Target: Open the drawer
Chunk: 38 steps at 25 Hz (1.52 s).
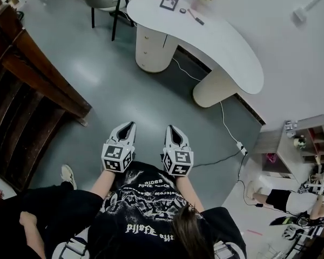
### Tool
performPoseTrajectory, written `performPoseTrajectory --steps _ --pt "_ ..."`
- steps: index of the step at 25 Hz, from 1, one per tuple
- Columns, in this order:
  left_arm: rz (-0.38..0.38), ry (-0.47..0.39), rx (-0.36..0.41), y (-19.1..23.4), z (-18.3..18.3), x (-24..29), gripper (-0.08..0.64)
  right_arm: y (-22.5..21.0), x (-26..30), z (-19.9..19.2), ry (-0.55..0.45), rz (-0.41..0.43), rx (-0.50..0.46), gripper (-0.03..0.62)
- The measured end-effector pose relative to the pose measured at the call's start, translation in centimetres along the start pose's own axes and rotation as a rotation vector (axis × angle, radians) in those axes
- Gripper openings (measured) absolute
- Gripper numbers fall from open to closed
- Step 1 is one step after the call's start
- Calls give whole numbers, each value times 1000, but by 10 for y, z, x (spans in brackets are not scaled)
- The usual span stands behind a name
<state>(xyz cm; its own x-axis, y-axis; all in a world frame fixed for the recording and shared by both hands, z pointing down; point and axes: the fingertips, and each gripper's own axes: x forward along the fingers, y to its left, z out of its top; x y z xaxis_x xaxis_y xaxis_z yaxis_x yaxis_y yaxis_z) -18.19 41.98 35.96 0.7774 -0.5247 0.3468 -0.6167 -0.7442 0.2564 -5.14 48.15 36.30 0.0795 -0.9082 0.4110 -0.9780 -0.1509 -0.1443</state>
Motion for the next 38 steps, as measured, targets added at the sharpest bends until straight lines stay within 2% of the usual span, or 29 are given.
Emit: performPoseTrajectory --steps 9,15,21,30,34,38 --pt "-52 -2 29 66 46 56 34 12 72 33 -3 -45 29 28" --pt "-120 16 70 106 69 79 33 36 118 52 -15 -79 57 28" --pt "-167 22 86 128 83 96 34 54 145 59 -6 -94 72 28" --pt "-143 25 75 150 94 128 34 35 177 67 4 -104 99 28" --pt "-86 19 66 171 93 140 34 24 201 67 3 -79 108 28" --pt "-10 9 46 191 101 160 34 5 234 88 -21 -42 97 28"
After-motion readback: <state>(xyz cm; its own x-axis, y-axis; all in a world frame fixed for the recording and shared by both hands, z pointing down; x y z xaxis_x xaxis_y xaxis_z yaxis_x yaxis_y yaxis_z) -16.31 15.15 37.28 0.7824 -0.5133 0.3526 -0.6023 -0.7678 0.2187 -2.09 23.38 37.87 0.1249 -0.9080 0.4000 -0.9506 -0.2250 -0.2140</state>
